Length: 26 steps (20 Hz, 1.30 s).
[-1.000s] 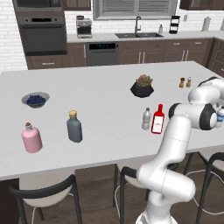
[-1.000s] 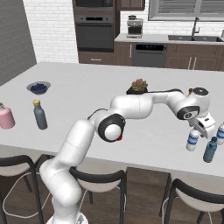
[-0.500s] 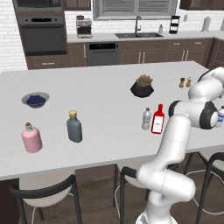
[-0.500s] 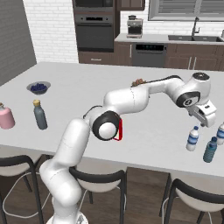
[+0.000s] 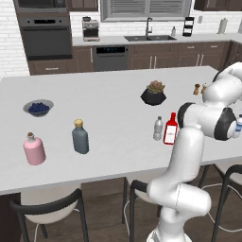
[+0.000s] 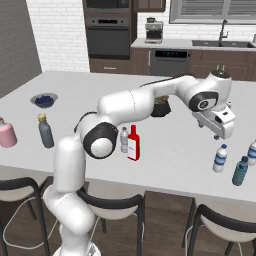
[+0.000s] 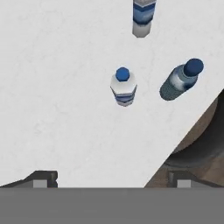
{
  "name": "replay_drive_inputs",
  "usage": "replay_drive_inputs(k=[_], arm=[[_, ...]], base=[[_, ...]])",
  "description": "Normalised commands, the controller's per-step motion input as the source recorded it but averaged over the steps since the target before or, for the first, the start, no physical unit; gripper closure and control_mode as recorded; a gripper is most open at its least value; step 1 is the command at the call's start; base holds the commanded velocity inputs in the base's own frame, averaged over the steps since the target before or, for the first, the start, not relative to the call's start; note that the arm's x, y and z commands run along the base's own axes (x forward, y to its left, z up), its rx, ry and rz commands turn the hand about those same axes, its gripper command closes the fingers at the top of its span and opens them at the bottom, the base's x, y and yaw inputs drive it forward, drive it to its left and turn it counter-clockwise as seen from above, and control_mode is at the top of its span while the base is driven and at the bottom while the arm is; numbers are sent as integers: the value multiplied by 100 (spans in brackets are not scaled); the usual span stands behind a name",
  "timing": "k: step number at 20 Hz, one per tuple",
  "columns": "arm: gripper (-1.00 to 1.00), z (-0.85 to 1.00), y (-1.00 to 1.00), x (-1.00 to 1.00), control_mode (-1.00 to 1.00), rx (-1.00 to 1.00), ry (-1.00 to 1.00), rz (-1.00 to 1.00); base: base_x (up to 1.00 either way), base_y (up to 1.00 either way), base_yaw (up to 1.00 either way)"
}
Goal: Move the plastic bottles in the middle to the plastics group, and the glass bottles in the middle to the glass group.
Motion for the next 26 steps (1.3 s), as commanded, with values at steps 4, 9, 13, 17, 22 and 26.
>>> replay_drive_inputs(k=[4,9,13,17,22,26], arm=[[-100,0,100,-58,-100,-7,0,11],[-100,0,100,-70,-100,-6,-2,11],[-100,1,100,-76,-100,-6,-5,14],[-100,1,100,-53,-100,-6,-10,15],[-100,9,100,-30,-100,-5,-17,17],[-100,30,100,-18,-100,-4,-20,15]], base=[[0,0,0],[0,0,0],[0,0,0],[0,0,0],[0,0,0],[0,0,0]])
